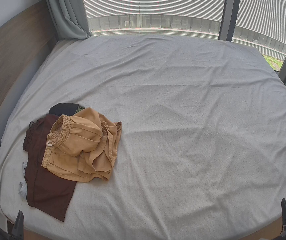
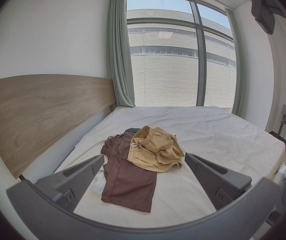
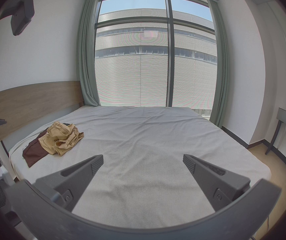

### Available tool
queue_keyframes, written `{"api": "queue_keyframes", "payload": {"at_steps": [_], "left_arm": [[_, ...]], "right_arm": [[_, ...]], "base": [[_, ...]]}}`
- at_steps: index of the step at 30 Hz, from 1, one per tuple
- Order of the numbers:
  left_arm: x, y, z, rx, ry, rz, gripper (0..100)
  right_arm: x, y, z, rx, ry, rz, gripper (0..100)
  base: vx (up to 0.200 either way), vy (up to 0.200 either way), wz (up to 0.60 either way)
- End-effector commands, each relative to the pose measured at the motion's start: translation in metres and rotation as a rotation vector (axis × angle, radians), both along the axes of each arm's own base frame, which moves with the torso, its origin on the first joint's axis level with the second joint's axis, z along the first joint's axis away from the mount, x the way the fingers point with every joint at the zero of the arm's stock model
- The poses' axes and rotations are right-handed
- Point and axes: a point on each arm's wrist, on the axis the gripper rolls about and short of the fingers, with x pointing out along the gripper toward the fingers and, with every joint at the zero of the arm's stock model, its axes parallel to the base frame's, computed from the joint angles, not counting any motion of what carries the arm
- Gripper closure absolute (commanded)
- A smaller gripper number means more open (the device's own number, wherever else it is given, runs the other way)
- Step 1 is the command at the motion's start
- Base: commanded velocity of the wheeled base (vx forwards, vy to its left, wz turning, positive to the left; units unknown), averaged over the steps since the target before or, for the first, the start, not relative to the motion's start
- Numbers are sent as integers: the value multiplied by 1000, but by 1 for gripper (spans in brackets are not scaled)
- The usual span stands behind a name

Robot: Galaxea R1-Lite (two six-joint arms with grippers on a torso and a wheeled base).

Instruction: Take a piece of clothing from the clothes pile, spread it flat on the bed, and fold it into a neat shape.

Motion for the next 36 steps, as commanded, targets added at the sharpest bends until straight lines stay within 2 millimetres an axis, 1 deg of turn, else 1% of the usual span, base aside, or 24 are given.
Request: {"api": "queue_keyframes", "payload": {"at_steps": [1,8,9,10,11,12,13,14,15,17,19,22,26,27,30,32,36], "left_arm": [[0,0,-5,-1,-1,3,0],[0,0,-5,1,-6,4,0],[0,0,-2,-1,-24,3,0],[-1,0,4,-4,-58,3,0],[-5,0,18,-2,-127,4,0],[-5,0,18,-2,-127,4,0],[-10,0,37,0,-182,6,0],[-10,0,37,0,-182,6,0],[-6,0,43,1,-145,0,0],[-3,0,42,2,-122,-6,0],[4,0,31,-19,-50,-42,0],[9,0,28,-56,-5,-100,0],[15,-1,35,-57,40,-134,0],[19,-1,41,-56,59,-156,0],[29,-2,50,-62,101,-199,0],[36,-4,55,-79,115,-222,0],[59,-8,69,-88,118,-238,0]], "right_arm": [[0,0,-5,1,5,0,0],[0,0,-5,0,2,0,0],[0,0,-5,1,4,0,0],[0,0,-5,1,4,0,0],[0,0,-5,1,5,0,0],[0,0,-5,1,5,0,0],[0,0,-5,0,2,0,0],[0,0,-5,0,2,0,0],[0,0,-5,0,2,0,0],[0,0,-5,0,2,0,0],[0,0,-5,1,2,0,0],[0,0,-5,3,2,0,0],[0,0,-5,3,2,0,0],[0,0,-5,3,2,0,0],[0,0,-5,4,4,0,0],[0,0,-5,4,1,0,0],[0,0,-5,4,2,0,0]], "base": [[0,0,0],[0,0,0],[0,0,0],[0,0,0],[0,0,0],[0,0,0],[0,0,0],[0,0,0],[0,0,0],[0,0,0],[0,0,0],[0,0,0],[0,0,0],[0,0,0],[0,0,0],[0,0,0],[0,0,0]]}}
